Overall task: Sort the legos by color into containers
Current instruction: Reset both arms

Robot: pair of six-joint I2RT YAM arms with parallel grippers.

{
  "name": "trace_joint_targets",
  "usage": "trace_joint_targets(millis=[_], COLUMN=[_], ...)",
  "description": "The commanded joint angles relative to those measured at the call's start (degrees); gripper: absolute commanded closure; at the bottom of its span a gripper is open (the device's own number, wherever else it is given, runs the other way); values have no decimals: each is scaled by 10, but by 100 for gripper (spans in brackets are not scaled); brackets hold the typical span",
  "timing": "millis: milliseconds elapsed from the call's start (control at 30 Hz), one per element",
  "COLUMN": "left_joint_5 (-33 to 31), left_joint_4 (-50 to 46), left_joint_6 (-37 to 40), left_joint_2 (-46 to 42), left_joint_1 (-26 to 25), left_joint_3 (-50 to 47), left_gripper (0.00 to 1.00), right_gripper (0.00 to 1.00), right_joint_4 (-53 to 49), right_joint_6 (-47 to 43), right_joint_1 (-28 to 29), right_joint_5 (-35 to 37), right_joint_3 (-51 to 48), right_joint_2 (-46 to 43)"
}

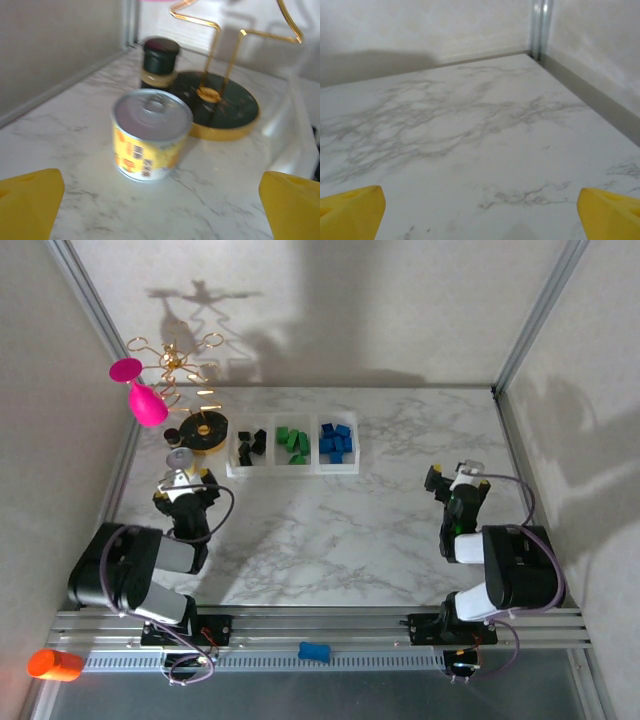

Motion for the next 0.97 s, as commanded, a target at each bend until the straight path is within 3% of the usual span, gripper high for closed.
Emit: trace_joint_targets(millis=[0, 33, 933], left_joint_5=[72, 75, 86], left_joint_4=[59, 52, 45], left_joint_6=[31, 30, 25], left_joint_2=[8, 6, 6], left_joint_1=[5, 6, 13], left_joint_3=[19, 21, 23], left_gripper=[0, 0, 0], right_gripper=[1, 1, 1], right_joint_4=[101, 60, 68], right_joint_6=[-24, -21, -29], right_joint_1=[-2, -3, -3], right_joint_5=[-51, -45, -58], right_joint_3=[-1, 14, 12], right_joint_2=[30, 24, 26])
